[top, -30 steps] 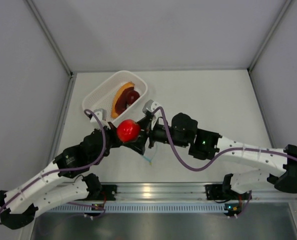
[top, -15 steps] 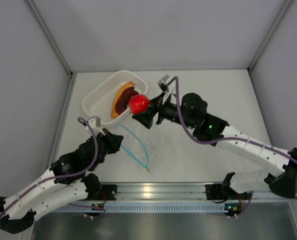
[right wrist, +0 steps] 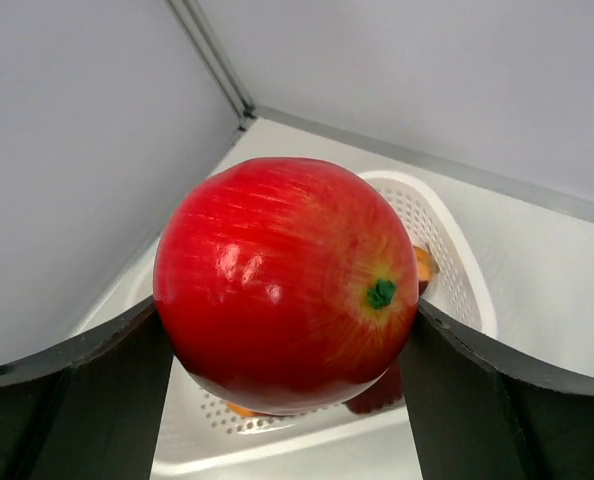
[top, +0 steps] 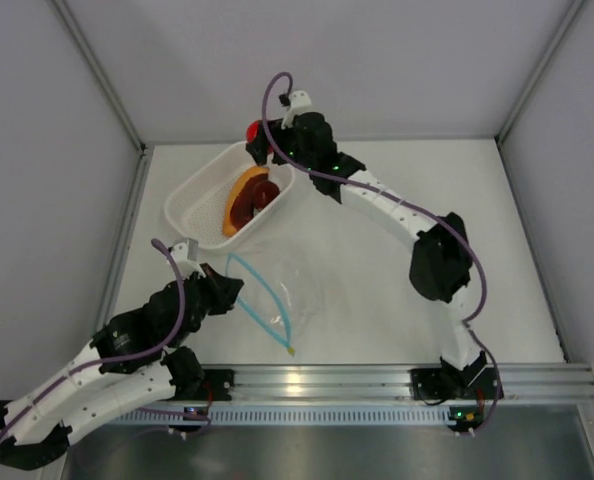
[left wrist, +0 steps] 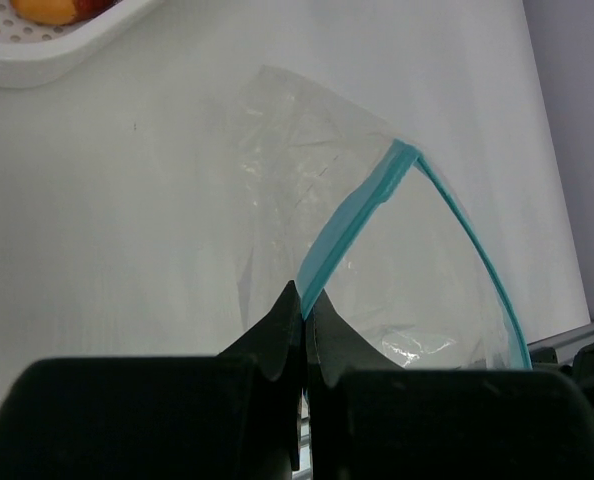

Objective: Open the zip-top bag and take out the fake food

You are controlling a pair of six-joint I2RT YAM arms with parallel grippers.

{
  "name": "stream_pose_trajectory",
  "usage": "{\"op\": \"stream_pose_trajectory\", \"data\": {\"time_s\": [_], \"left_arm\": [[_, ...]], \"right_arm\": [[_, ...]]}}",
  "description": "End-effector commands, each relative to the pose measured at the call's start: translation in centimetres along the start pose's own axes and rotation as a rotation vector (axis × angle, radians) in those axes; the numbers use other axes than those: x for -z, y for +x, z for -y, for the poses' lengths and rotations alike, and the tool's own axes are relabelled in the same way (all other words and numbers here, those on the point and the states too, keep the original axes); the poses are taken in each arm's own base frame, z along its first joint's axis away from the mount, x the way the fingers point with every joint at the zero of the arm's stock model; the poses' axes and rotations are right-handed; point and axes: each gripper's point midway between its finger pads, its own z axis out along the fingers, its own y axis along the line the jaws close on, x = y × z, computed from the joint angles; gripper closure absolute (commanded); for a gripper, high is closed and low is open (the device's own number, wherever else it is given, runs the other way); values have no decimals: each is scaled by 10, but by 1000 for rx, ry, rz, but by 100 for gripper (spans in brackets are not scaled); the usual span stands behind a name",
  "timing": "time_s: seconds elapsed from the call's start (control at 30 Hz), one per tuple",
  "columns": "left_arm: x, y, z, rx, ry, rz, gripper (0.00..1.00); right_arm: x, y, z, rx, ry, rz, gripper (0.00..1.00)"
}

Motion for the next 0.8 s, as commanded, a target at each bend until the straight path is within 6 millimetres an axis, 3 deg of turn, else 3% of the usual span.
{"op": "stream_pose_trajectory", "data": {"time_s": [0.0, 0.13, 0.2, 0.23, 0.37, 0.4, 0.47, 0.53, 0.57, 0.6, 0.73, 0.77], "left_arm": [[10, -18, 8, -8, 23, 35, 100], [15, -25, 2, -17, -9, 55, 100], [17, -29, 2, -17, -10, 63, 100], [18, -30, 2, -22, -11, 65, 100], [20, -33, -1, -32, -26, 73, 100], [20, -34, -1, -35, -26, 76, 100], [20, -36, -1, -39, -30, 80, 100], [20, -39, 1, -53, -34, 83, 100], [21, -41, 1, -58, -39, 89, 100], [21, -44, 2, -67, -42, 93, 100], [20, -59, 14, -107, -56, 106, 100], [20, -62, 17, -114, -57, 108, 100]], "right_arm": [[-47, 38, 11, 0, 38, -73, 64], [-77, 65, 7, 35, 29, -79, 45], [-85, 74, 4, 47, 20, -77, 23], [-86, 72, 6, 46, 32, -69, 1], [-79, 45, 3, 90, 45, -25, 1], [-71, 28, 1, 122, 51, -2, 1], [-61, 19, 7, 153, 86, 3, 1], [-43, -9, 7, 190, 108, 37, 1], [-36, 0, 18, 200, 135, 6, 1], [-19, -24, 16, 206, 141, 39, 1], [36, -42, 37, 210, 222, 45, 1], [61, -42, 40, 214, 236, 35, 1]]}}
